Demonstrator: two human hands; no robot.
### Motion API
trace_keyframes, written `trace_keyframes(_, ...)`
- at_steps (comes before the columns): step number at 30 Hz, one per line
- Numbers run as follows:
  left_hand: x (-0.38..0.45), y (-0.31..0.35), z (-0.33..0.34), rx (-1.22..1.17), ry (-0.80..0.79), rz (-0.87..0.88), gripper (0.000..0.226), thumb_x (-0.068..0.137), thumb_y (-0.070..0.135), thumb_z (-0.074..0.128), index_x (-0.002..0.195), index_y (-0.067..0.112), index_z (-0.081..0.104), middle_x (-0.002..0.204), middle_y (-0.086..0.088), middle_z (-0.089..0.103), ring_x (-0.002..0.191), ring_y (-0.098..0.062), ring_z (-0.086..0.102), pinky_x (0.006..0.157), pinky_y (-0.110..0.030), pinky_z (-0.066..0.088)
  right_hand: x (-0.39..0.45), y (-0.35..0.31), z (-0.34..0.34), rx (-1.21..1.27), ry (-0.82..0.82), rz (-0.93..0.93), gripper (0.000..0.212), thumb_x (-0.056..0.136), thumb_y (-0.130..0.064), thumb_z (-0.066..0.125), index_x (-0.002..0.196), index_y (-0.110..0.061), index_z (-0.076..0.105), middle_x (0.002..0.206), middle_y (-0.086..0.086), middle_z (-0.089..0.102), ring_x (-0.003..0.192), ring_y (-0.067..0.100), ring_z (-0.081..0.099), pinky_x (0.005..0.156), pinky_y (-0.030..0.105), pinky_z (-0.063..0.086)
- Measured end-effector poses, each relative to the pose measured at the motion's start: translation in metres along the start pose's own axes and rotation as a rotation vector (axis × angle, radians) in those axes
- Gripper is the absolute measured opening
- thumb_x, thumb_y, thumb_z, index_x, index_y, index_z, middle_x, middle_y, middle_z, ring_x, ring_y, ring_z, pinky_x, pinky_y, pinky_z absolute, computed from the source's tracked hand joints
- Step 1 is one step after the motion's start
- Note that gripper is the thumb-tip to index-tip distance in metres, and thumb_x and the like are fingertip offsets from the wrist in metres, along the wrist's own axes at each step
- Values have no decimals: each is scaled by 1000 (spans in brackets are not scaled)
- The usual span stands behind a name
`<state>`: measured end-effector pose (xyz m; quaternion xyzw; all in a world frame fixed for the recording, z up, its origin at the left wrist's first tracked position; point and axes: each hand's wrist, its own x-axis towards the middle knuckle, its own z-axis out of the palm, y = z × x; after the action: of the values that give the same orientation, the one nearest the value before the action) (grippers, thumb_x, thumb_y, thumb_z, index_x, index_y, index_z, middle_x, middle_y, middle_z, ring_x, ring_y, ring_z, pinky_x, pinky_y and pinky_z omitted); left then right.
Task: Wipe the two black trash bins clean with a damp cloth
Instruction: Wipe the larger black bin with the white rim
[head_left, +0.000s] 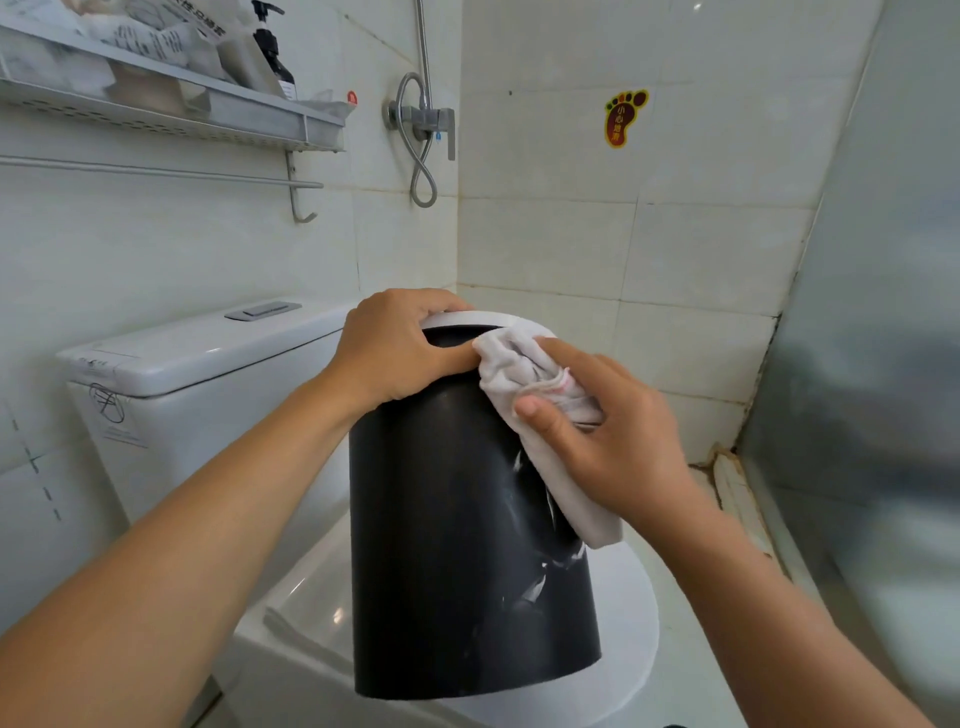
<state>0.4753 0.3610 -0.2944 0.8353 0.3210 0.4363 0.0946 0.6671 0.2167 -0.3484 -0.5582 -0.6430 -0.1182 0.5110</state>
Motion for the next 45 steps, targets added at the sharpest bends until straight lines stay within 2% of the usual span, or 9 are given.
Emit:
trace_keyframes(5, 2, 5, 6, 166, 47, 19, 61, 64, 79, 54, 107, 39, 74, 100, 15, 75, 94, -15, 66, 82, -30, 43, -5, 7, 5, -233, -145, -39, 62, 91, -71, 47, 148, -48, 41, 114, -10, 59, 90, 22, 64, 72, 42, 56)
trace_keyframes(11, 0, 5, 6, 148, 62, -30, 46, 74, 71, 64, 100, 35, 76, 93, 16, 74, 93, -15, 67, 89, -37, 53, -26, 1, -2, -162, -160, -48, 55, 84, -58, 60, 135, -37, 54, 102, -10, 65, 83, 21, 65, 67, 42, 57)
trace_keyframes(18, -6, -4, -1, 108, 77, -94, 40, 76, 66, 69, 95, 31, 78, 86, 12, 74, 90, -17, 66, 86, -37, 54, -80, -25, -27, -279, -451, -406, 54, 78, -52, 70, 128, -30, 64, 94, -10, 64, 71, 24, 61, 53, 35, 48)
trace_keyframes(22, -5, 10, -3, 172, 20, -58, 42, 75, 69, 66, 98, 36, 76, 85, 13, 72, 91, -19, 65, 84, -36, 52, -94, -38, -33, -374, -535, -533, 45, 85, -55, 63, 124, -33, 65, 91, -10, 59, 69, 22, 57, 50, 31, 41)
trace_keyframes(28, -9, 14, -18, 255, -152, -57, 82, 57, 88, 61, 128, 45, 66, 123, 15, 72, 116, -19, 63, 103, -41, 50, -90, -42, -34, -388, -462, -410, 50, 82, -64, 63, 123, -35, 63, 88, -10, 56, 63, 20, 56, 47, 31, 45)
trace_keyframes(33, -14, 17, -23, 292, -144, -68, 81, 61, 84, 63, 130, 42, 64, 124, 9, 72, 116, -25, 63, 101, -41, 50, -75, -41, -25, -381, -269, -158, 47, 83, -65, 57, 119, -34, 60, 81, -10, 49, 59, 17, 50, 46, 33, 45)
trace_keyframes(35, -15, 20, -22, 305, -127, -89, 79, 63, 83, 66, 130, 41, 64, 124, 8, 72, 118, -26, 63, 100, -40, 49, -79, -44, -23, -398, -269, -217, 47, 83, -60, 61, 119, -30, 61, 83, -9, 51, 60, 19, 51, 45, 31, 43)
trace_keyframes(40, -14, 24, -20, 313, -120, -71, 75, 65, 83, 68, 127, 40, 66, 119, 9, 72, 113, -25, 63, 97, -39, 50, -98, -47, -30, -411, -479, -541, 43, 83, -55, 62, 120, -32, 64, 87, -9, 54, 64, 21, 51, 47, 29, 39)
trace_keyframes(45, -15, 24, -21, 246, -139, -58, 89, 54, 88, 58, 130, 43, 67, 122, 15, 73, 116, -20, 64, 101, -40, 50, -76, -41, -24, -318, -307, -323, 50, 80, -60, 65, 121, -33, 64, 89, -9, 59, 64, 23, 59, 47, 33, 47)
